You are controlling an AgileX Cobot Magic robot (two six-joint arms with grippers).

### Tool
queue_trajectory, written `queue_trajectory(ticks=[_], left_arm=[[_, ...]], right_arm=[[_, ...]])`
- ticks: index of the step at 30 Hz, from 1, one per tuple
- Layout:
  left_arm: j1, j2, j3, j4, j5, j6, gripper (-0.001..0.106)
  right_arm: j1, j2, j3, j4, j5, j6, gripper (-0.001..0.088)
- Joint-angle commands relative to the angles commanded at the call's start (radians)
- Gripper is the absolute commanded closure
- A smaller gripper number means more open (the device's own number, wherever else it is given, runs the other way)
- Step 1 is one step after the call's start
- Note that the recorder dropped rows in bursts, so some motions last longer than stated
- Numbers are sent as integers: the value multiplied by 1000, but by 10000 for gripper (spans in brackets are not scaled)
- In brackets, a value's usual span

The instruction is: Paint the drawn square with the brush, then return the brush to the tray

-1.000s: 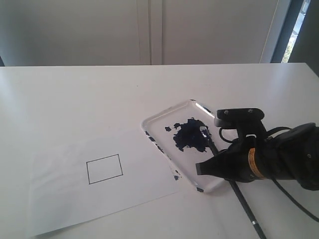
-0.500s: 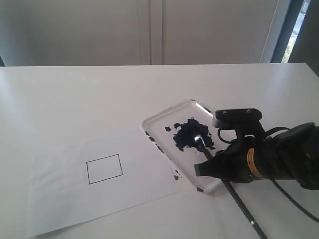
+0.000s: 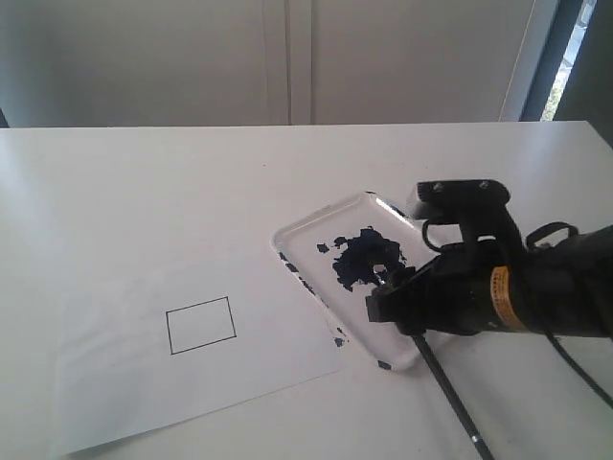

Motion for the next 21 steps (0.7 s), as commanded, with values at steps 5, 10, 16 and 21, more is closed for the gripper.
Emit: queue_trajectory(ticks=[5, 10, 16, 21], left_arm=[[0, 0, 0, 0, 0, 0, 1053], [0, 0, 0, 0, 0, 0, 1053], [0, 0, 0, 0, 0, 0, 1053], [0, 0, 0, 0, 0, 0, 1053]], right_arm=[[0, -42, 91, 0, -12, 37, 300], [0, -42, 179, 0, -16, 81, 300], [0, -22, 227, 0, 5, 97, 317], [0, 33, 227, 0, 7, 98, 412]])
